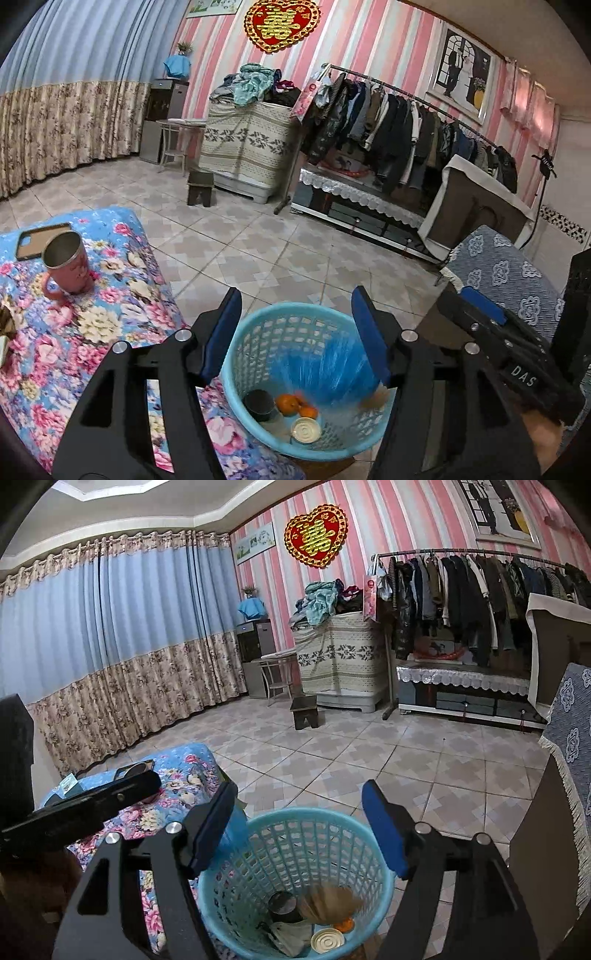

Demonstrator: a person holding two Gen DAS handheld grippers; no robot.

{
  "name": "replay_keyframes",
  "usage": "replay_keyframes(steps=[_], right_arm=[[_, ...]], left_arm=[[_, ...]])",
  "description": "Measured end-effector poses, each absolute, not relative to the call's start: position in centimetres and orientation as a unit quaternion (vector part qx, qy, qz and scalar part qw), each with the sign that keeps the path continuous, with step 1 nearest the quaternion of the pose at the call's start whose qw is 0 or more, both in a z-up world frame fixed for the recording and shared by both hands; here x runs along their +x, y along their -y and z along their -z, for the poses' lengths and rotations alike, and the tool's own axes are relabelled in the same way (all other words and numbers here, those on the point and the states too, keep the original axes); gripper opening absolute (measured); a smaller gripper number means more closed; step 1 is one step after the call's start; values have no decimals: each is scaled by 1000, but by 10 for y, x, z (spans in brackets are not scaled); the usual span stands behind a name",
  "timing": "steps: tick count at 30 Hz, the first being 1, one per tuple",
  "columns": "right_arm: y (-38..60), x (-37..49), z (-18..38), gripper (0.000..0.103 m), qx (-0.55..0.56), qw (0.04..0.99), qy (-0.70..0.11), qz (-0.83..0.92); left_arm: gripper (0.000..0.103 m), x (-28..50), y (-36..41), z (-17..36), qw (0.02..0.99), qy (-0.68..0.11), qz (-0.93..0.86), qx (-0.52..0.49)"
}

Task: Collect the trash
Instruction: 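Return the left tool to the bed and grasp the printed snack wrapper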

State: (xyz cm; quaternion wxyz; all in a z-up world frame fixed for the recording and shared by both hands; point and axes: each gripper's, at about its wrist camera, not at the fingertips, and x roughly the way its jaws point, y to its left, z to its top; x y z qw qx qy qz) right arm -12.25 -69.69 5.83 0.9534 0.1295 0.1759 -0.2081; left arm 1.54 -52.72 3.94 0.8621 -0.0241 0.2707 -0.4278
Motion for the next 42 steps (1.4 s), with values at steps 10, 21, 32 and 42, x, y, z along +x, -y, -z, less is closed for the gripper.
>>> replay_keyframes(steps=[10,21,32,42], right_arm=[[689,-121,-51,71,134,955,-176,199],[646,-95,-41,71,132,959,-193,161],[486,-4,-11,71,121,967,-224,21],[390,97,2,72,73,966,-245,-18]], left_arm=[[65,33,489,-33,876,-275,395,-28],[69,66,284,-25,941,-234,243,23],[70,120,115,28,942,-314,118,-14],[80,168,129,56,925,-351,142,-26]])
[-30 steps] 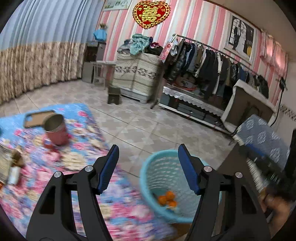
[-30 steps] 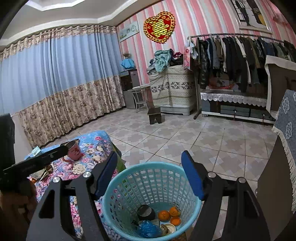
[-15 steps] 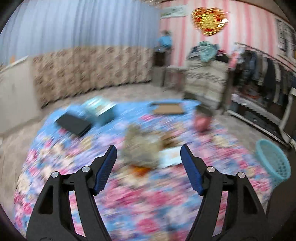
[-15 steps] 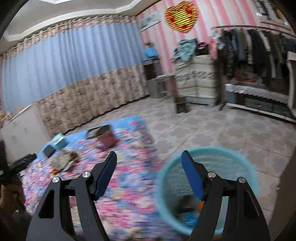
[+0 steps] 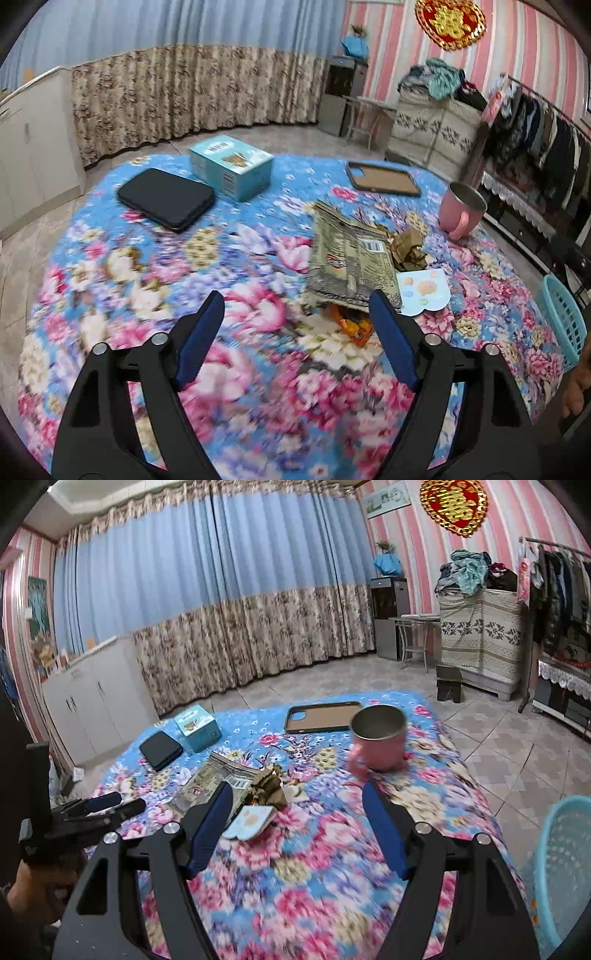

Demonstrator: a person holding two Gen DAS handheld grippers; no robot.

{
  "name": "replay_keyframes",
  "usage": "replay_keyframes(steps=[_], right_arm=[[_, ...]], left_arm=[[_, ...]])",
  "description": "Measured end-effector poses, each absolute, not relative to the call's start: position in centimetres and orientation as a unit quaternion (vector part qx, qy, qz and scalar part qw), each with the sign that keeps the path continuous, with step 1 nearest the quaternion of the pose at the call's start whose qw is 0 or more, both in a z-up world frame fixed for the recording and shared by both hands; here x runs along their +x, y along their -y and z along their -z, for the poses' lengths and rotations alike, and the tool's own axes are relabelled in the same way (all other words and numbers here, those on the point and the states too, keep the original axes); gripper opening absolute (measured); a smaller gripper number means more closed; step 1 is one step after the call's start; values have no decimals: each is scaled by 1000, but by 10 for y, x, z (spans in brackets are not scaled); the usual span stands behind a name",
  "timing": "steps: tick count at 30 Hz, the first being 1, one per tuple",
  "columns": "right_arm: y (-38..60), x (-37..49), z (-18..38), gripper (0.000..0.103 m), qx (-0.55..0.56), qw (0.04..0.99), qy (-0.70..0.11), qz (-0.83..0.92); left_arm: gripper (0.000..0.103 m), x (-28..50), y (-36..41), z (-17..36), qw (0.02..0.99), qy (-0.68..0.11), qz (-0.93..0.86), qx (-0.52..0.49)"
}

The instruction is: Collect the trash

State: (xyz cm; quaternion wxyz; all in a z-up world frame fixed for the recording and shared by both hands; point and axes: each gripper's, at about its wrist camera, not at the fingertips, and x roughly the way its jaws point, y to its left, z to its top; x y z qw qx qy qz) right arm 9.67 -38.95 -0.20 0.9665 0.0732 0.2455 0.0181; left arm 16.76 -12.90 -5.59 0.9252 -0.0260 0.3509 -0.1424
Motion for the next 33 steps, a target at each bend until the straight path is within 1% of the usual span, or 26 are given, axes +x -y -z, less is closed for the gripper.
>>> replay_keyframes(steps=[3,5,8,10,11,12,13,14,17,19,25,33], right_arm=[[386,108,18,72,62,965,-254,-10],[383,119,32,72,55,955,-291,-10],[381,121,34,72,45,956,-289,-15],[382,121,36,72,45,955,-293,-15],[383,122,37,72,47,954,-296,-15],[383,124,38,72,48,953,-297,-16],[382,125,39,72,52,952,-300,-19],[382,127,41,72,54,951,-302,-22],[378,133,44,72,58,949,-308,-32],[375,136,48,72,56,948,-312,-35],[374,150,63,72,73,936,-342,-48],[356,153,65,72,68,934,-343,-71]], left_arm=[[81,181,143,67,917,-362,164,-42],[81,189,150,74,912,-374,165,-35],[80,199,154,81,909,-387,152,-32],[75,205,152,84,903,-394,162,-60],[63,208,153,86,899,-398,169,-67],[46,210,156,87,895,-403,180,-69],[36,211,159,87,893,-406,185,-63],[15,211,161,88,891,-408,191,-52],[6,197,162,73,905,-367,209,-46],[3,185,159,57,921,-323,214,-49],[1,162,143,29,949,-248,190,-53],[1,162,120,34,942,-269,188,-69]])
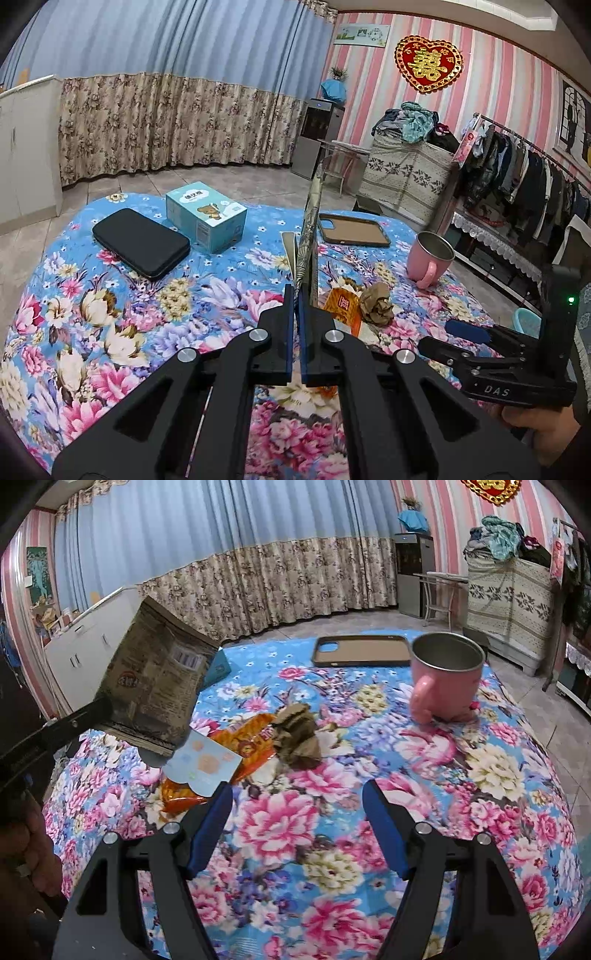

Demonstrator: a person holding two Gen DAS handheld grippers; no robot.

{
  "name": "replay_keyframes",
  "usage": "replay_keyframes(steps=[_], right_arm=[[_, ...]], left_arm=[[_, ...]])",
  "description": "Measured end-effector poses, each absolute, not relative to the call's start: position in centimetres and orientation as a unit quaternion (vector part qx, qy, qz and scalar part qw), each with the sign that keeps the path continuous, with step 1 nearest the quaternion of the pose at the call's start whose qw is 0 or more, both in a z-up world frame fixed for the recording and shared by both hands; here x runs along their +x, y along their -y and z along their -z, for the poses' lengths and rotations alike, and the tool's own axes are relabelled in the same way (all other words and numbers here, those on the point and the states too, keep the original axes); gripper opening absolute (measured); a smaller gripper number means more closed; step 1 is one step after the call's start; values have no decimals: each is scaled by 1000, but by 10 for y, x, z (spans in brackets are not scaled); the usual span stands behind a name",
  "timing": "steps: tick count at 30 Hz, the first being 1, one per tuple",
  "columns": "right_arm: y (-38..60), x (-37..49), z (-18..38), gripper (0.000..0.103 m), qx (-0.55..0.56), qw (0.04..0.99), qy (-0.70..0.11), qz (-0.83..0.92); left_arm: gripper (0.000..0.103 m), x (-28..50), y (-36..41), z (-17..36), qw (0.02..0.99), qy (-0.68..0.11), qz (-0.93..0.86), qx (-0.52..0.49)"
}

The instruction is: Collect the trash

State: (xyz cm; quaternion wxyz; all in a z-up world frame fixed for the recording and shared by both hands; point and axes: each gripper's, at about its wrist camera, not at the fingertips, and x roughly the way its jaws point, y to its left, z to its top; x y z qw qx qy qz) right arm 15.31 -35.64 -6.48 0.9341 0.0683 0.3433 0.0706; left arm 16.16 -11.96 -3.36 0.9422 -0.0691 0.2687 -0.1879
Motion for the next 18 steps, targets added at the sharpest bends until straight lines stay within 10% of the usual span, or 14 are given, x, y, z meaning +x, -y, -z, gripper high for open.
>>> replay_keyframes(steps=[8,14,18], right_arm=[[338,156,62,72,51,934,-340,-95],[337,157,62,72,50,934,-340,-95],[342,157,61,72,62,934,-341,-91]], left_arm=[[4,170,107,47,939,-303,145,-72],[47,172,98,48,941,-305,121,-78],[47,179,93,52,937,-314,124,-93]])
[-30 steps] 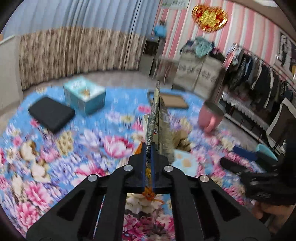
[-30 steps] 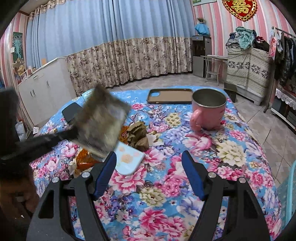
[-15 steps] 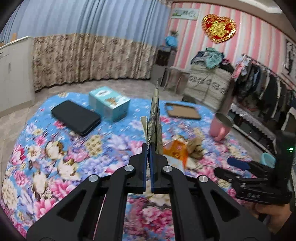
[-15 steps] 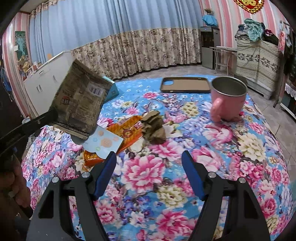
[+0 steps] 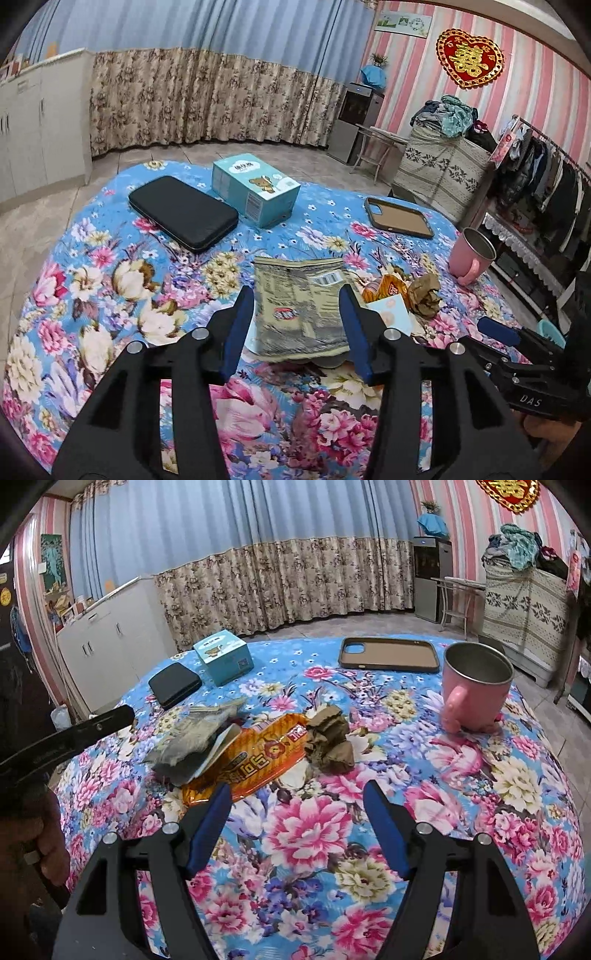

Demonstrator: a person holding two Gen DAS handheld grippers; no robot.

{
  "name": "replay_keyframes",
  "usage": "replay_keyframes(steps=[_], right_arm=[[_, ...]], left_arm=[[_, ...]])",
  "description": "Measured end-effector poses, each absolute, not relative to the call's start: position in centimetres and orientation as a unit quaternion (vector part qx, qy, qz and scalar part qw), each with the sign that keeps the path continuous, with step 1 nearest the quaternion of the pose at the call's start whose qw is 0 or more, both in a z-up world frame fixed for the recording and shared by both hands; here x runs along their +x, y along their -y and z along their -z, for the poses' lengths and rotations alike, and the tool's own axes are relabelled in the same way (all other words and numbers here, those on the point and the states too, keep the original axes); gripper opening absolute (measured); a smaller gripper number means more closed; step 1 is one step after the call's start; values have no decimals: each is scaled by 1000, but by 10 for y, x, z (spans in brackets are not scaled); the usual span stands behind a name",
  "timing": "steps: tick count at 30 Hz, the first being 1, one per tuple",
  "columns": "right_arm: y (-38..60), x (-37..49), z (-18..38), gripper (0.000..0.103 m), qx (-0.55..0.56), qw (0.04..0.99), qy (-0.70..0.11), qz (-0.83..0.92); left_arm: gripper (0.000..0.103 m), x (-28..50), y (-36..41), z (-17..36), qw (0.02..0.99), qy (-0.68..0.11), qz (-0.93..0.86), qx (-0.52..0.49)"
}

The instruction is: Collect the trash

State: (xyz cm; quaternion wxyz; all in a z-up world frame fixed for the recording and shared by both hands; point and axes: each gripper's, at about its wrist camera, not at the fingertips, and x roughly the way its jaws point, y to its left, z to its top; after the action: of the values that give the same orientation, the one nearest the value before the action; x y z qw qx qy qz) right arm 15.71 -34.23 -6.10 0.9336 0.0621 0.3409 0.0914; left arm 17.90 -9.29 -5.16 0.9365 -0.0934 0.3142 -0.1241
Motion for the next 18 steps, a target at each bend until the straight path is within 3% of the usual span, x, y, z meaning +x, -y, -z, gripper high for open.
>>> replay_keyframes(steps=[18], right_arm=[[351,161,62,73,77,932,-342,-95]], left_arm=[[47,170,129,75,920,-358,158,2]])
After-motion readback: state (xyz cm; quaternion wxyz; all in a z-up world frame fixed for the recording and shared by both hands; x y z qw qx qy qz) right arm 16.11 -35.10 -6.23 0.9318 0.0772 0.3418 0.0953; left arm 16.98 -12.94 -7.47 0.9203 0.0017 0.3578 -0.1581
